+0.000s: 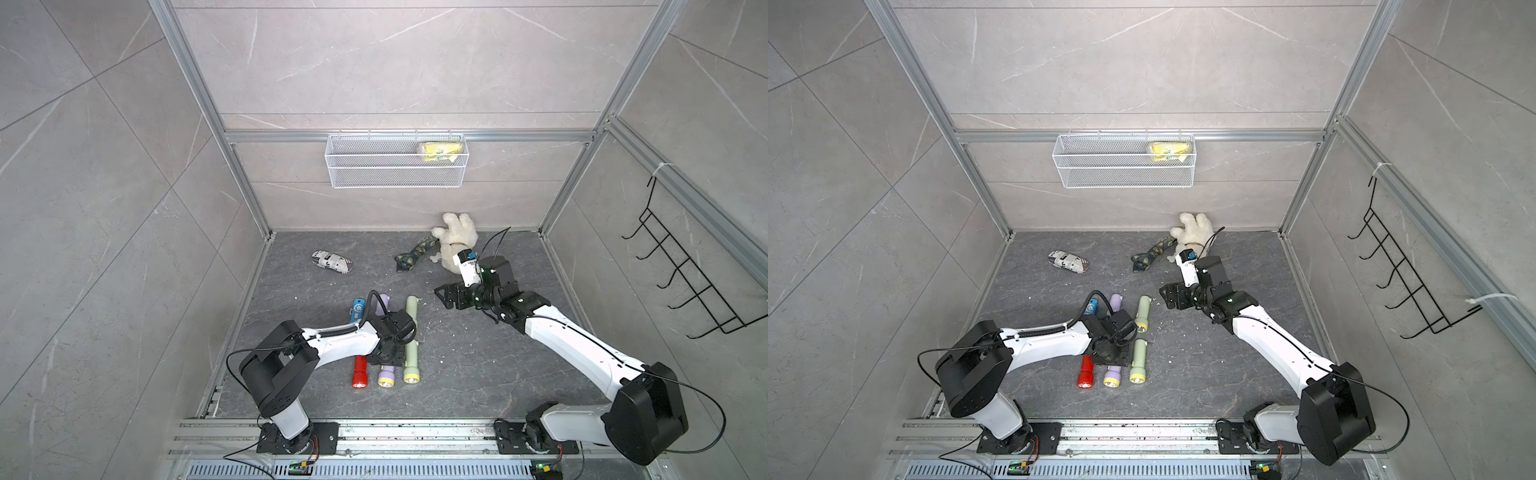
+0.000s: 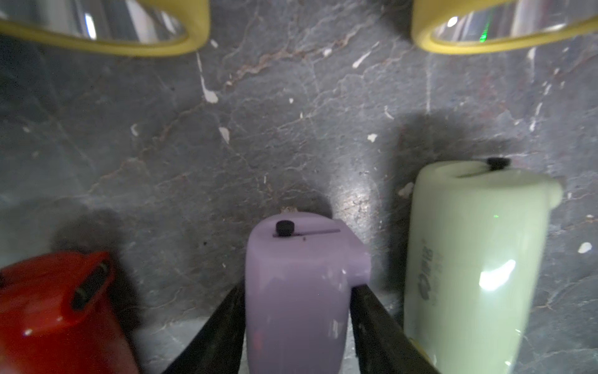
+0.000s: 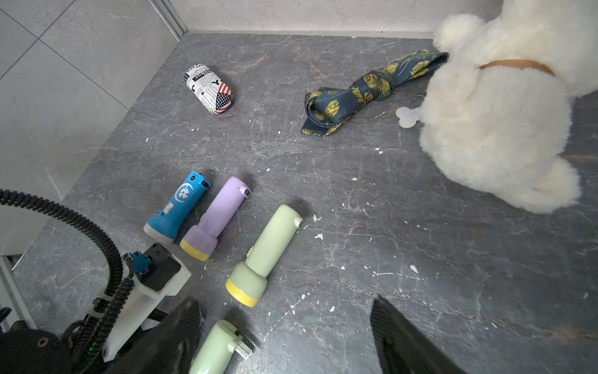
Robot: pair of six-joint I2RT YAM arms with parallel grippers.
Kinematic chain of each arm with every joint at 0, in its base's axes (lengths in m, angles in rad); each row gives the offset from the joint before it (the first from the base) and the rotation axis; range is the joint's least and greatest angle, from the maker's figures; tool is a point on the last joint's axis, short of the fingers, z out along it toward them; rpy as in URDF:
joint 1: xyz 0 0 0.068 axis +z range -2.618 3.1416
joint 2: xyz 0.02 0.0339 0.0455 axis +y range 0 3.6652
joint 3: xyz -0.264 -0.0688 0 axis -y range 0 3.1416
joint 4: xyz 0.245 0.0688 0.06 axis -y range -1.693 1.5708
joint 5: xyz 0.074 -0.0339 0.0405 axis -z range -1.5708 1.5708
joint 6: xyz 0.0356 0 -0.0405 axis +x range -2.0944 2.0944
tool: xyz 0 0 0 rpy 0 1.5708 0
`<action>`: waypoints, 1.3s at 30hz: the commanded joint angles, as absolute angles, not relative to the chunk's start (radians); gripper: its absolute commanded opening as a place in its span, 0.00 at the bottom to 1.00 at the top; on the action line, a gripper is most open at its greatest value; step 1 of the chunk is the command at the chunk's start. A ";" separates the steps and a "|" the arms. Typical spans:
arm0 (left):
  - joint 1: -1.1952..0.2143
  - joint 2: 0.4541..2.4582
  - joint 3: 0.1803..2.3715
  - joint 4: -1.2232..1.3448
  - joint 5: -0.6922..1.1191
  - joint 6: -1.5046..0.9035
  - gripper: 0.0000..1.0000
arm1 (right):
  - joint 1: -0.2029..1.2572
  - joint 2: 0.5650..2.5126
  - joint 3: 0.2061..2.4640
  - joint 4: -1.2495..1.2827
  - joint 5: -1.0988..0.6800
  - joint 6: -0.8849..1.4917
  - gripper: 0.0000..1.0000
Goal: Close the plug at the bottom of the flashlight
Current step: Place the flashlight at the center of the board, then pick up the flashlight from the center of the board.
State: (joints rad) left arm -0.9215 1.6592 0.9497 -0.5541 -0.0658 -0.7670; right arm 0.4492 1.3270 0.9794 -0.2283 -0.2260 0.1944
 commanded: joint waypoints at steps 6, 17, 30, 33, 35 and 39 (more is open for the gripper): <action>-0.925 1.647 1.068 -0.706 -0.071 -0.764 0.77 | 0.443 1.267 0.967 -0.223 -0.249 0.197 0.86; -1.017 1.671 1.234 -0.769 -0.120 -0.815 0.75 | 0.444 1.228 0.942 -0.219 -0.235 0.201 0.86; -1.059 1.810 1.273 -0.728 -0.081 -0.825 0.66 | 0.442 1.208 0.935 -0.218 -0.234 0.199 0.86; -1.059 1.836 1.283 -0.727 -0.101 -0.819 0.65 | 0.442 1.206 0.935 -0.217 -0.239 0.199 0.86; -1.059 1.860 1.284 -0.724 -0.112 -0.815 0.60 | 0.442 1.207 0.936 -0.217 -0.240 0.197 0.86; -1.060 1.900 1.281 -0.713 -0.107 -0.817 0.56 | 0.442 1.204 0.936 -0.219 -0.240 0.194 0.86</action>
